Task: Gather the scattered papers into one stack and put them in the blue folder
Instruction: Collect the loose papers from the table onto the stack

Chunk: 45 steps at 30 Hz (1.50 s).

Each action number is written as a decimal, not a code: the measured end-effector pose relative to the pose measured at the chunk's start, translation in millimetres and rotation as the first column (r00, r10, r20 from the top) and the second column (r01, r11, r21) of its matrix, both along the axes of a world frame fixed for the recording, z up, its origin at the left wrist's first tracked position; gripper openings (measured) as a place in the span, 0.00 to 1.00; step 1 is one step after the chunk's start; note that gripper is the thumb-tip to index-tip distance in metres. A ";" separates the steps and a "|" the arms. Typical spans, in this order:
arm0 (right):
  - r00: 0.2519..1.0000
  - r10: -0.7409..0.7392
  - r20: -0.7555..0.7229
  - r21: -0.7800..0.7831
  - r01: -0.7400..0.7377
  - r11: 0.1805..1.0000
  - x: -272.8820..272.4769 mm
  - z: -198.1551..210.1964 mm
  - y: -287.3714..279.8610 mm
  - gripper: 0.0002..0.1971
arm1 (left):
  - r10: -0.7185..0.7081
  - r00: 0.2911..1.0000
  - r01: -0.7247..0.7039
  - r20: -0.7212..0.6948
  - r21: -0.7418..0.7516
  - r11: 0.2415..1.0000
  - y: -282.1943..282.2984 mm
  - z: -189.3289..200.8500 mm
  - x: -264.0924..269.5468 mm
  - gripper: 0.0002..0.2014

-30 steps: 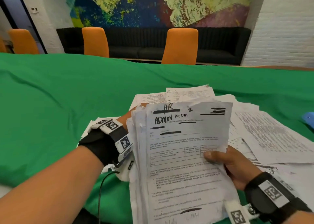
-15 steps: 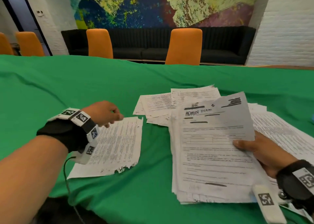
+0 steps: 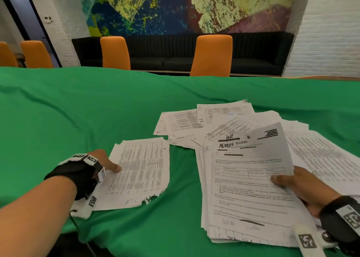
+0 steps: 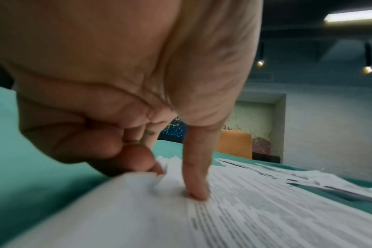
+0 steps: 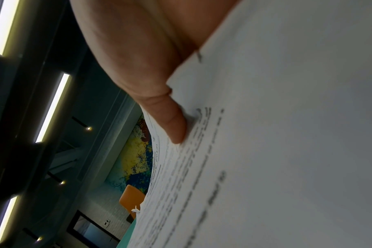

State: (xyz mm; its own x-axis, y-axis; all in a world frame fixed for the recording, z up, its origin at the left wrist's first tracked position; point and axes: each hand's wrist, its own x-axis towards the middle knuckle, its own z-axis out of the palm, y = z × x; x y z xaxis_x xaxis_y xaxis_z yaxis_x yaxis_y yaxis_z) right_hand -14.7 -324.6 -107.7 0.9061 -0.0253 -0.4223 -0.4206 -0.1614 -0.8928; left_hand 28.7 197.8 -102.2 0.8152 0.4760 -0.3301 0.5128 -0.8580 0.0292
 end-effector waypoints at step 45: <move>0.823 -0.143 0.550 0.351 -0.072 0.934 -6.7 46.7 47.5 0.21 | 0.127 0.758 0.612 0.640 -0.765 0.202 -207.7 69.9 -37.3 0.24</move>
